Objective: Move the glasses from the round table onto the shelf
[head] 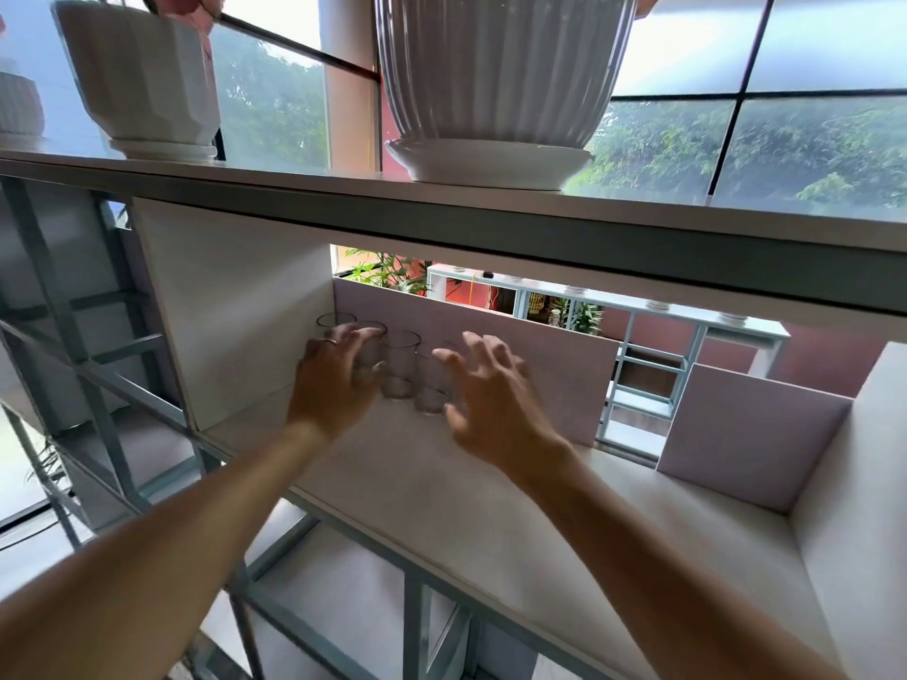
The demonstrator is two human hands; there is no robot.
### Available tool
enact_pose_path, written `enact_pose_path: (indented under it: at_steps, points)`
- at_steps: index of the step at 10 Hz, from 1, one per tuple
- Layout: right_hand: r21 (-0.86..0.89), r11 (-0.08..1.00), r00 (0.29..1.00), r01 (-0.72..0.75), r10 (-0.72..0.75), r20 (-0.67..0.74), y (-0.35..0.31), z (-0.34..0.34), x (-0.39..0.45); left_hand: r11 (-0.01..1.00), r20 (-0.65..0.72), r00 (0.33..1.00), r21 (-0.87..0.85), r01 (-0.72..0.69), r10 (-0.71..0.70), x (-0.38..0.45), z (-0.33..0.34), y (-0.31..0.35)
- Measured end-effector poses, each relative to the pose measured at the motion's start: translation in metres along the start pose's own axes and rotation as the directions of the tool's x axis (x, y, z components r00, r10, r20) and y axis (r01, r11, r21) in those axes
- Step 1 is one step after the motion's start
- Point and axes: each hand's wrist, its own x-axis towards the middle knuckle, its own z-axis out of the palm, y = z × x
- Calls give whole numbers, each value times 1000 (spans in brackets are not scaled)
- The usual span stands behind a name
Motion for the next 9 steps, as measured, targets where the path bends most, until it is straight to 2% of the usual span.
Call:
enact_pose_path:
  at_steps: [1, 2, 3, 5, 8, 9]
  points:
    - [-74, 997, 988, -6, 17, 153, -12, 17, 4, 978, 244, 970, 199, -59, 9, 11, -4, -24]
    - [-137, 990, 981, -15, 41, 189, -13, 24, 5, 972, 366, 931, 219, -88, 1, 13, -7, -32]
    - [-155, 988, 984, -21, 47, 169, -15, 26, 8, 964, 381, 923, 223, -146, 51, 11, -9, -37]
    - [-127, 991, 988, -48, 66, 139, -20, 27, 17, 932, 309, 944, 296, -211, 116, 10, -6, -38]
    - [-163, 982, 986, -96, 116, 119, -32, 30, 26, 942, 271, 954, 266, -204, 130, 10, -7, -40]
    - [-158, 980, 978, -123, 147, 150, -39, 24, 14, 964, 290, 950, 196, -180, 119, -1, -18, -39]
